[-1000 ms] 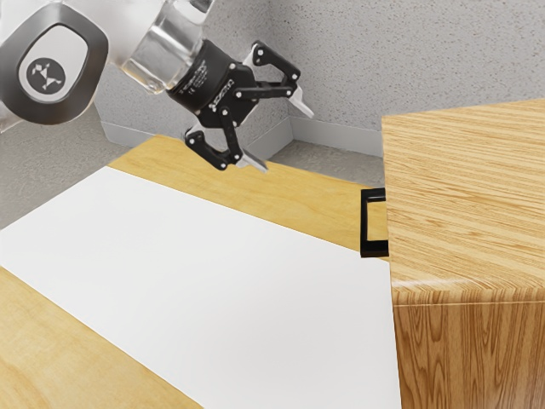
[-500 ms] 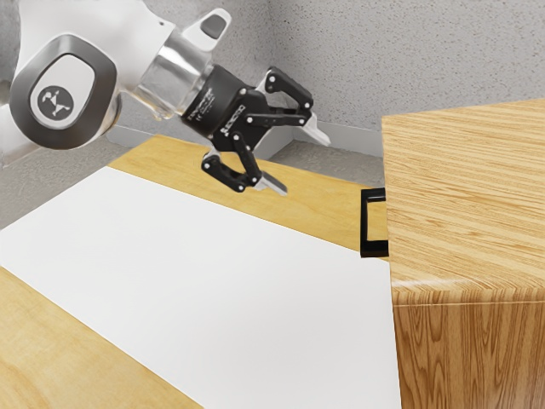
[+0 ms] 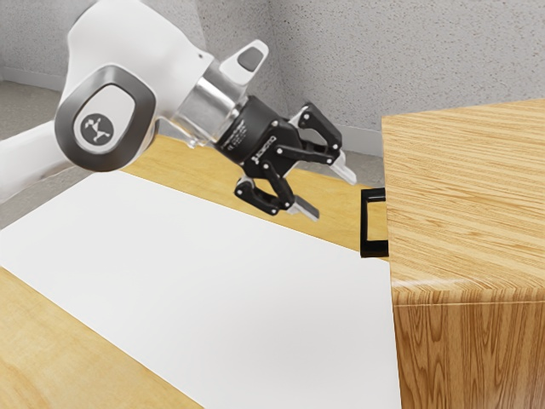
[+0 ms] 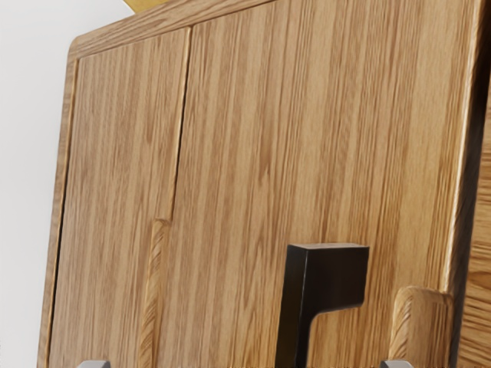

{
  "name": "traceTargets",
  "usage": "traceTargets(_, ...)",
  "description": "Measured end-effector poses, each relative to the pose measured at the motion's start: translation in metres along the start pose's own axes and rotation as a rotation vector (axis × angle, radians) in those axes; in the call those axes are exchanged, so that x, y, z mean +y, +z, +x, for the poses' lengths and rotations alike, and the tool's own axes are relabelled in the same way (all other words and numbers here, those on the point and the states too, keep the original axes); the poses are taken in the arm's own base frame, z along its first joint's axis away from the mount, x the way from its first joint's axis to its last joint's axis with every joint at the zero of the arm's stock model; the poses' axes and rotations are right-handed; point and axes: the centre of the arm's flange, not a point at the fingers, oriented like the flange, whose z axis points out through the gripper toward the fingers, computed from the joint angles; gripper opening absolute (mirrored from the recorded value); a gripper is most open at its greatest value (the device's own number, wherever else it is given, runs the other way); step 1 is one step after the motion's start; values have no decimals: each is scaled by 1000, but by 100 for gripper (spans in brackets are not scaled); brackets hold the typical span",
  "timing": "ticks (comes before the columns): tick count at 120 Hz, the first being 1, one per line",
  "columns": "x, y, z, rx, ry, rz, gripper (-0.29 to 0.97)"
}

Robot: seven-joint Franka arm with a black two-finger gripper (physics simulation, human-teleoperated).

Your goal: Pull the drawer handle with one arm to open the drawer

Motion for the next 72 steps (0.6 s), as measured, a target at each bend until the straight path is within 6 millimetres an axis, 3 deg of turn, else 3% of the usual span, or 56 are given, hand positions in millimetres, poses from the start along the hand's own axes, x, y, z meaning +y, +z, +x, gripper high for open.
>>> traceTargets(24,6,26,-3,-26,19,23,38)
traceTargets(72,9,41,-9,-47,37,36,28)
